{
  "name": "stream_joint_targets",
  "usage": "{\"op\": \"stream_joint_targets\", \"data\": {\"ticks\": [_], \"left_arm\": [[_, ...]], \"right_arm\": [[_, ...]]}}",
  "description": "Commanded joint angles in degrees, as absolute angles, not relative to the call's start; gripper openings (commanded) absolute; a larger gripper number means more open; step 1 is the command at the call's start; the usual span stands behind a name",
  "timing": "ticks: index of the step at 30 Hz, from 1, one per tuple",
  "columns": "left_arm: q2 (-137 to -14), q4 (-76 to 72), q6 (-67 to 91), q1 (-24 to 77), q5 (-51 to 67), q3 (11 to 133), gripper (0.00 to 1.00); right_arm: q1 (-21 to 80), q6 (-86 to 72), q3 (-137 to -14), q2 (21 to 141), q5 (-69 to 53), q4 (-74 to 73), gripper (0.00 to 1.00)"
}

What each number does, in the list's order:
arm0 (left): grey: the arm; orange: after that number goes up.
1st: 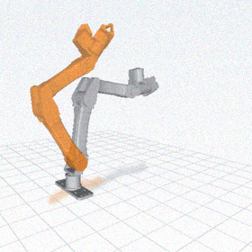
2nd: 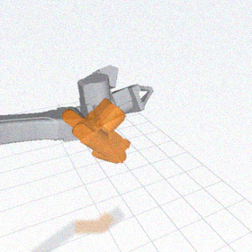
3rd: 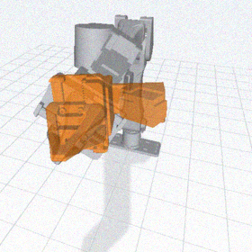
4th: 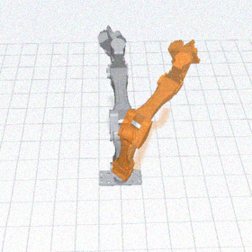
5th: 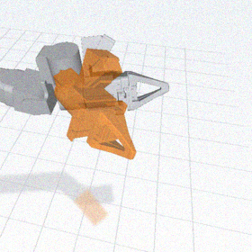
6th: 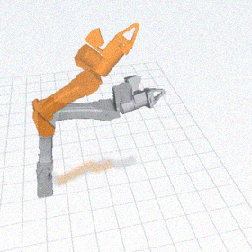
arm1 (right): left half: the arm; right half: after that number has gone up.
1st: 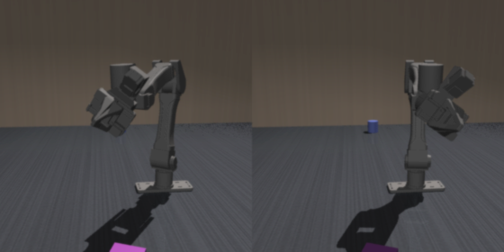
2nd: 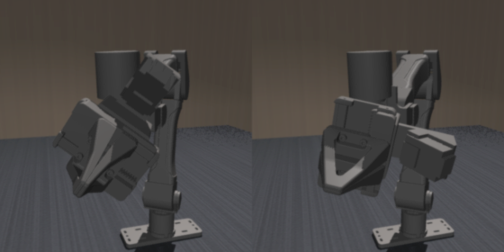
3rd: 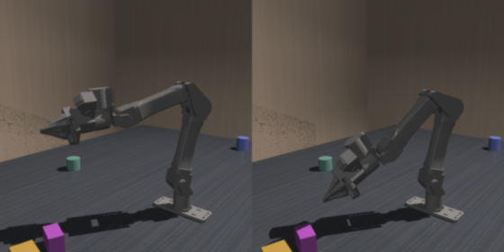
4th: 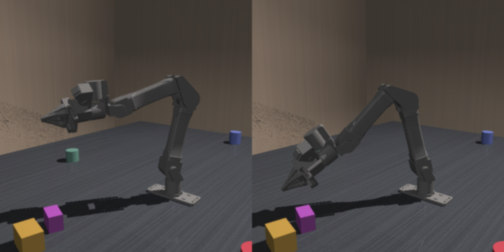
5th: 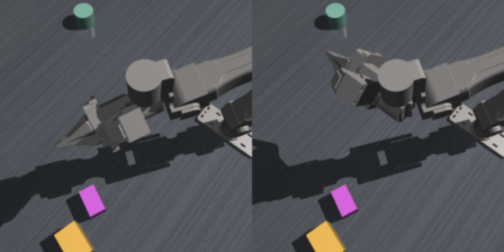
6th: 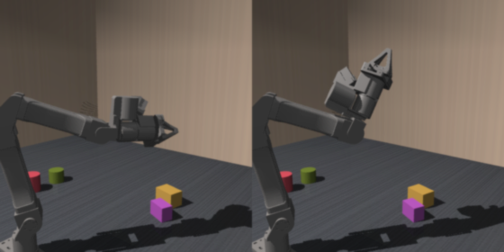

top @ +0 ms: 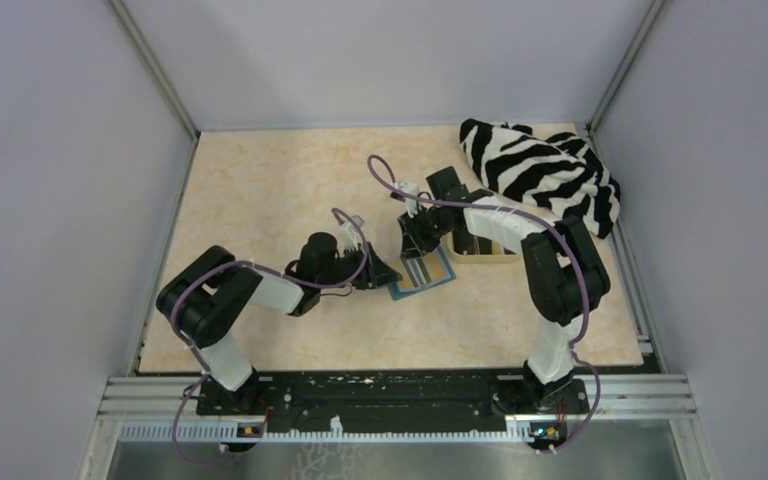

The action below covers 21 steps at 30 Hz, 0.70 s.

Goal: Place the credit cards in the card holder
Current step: Insert the credit card into the card holder.

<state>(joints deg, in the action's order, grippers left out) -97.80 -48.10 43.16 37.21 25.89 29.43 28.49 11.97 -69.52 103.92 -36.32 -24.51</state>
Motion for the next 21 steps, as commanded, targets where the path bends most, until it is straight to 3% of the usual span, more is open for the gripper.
{"op": "stream_joint_targets", "data": {"ticks": [1,6,17,21], "left_arm": [[-100.6,-56.6,46.6,37.3,28.9,31.0,0.49],[-102.7,-61.1,49.2,37.2,29.6,31.5,0.52],[-105.7,-65.1,51.7,37.2,31.0,34.1,0.55],[-107.9,-66.5,52.6,37.2,31.9,35.4,0.56]], "right_arm": [[27.7,11.2,-72.1,100.9,-38.8,-24.3,0.24],[27.1,12.0,-72.5,100.8,-39.1,-25.4,0.35],[24.1,12.1,-72.9,99.6,-40.6,-26.3,0.38],[22.7,12.0,-72.9,99.0,-41.3,-26.4,0.45]]}}
